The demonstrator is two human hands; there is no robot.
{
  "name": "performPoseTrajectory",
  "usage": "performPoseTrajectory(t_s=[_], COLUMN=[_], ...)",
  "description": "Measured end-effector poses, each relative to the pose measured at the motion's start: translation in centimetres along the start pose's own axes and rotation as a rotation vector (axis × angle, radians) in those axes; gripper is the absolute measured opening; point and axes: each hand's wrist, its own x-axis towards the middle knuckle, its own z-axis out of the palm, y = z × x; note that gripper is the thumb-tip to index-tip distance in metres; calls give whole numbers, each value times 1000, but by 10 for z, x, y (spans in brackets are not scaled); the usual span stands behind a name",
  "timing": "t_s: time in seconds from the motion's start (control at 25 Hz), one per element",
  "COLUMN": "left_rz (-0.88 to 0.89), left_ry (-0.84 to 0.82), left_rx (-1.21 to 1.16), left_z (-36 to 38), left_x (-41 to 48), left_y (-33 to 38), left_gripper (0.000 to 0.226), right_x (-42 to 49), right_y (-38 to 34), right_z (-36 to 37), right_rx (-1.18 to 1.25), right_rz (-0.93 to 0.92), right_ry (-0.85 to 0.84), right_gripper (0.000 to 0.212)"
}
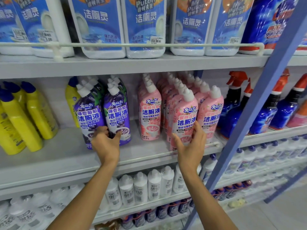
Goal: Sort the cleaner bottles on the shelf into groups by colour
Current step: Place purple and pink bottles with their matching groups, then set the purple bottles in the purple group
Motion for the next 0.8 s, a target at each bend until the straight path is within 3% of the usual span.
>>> performPoseTrajectory(t_s=[0.16,0.36,0.64,0.8], left_rz=[26,52,23,36], left_ry=[33,-54,-408,-583], left_rx=[29,-19,-290,-420], left_z=[0,-13,-68,-145], left_x=[-3,0,4,17], left_y=[3,0,-7,-31], left_gripper=[39,39,70,89], right_x=[-1,-2,-29,-92], right_y=[-1,1,-24,-90], right_z=[2,1,-22,-14], right_rx=[42,67,17,170], right_rz=[37,60,105,104], right_ry=[0,-10,-124,-384], right_gripper=[87,86,82,85])
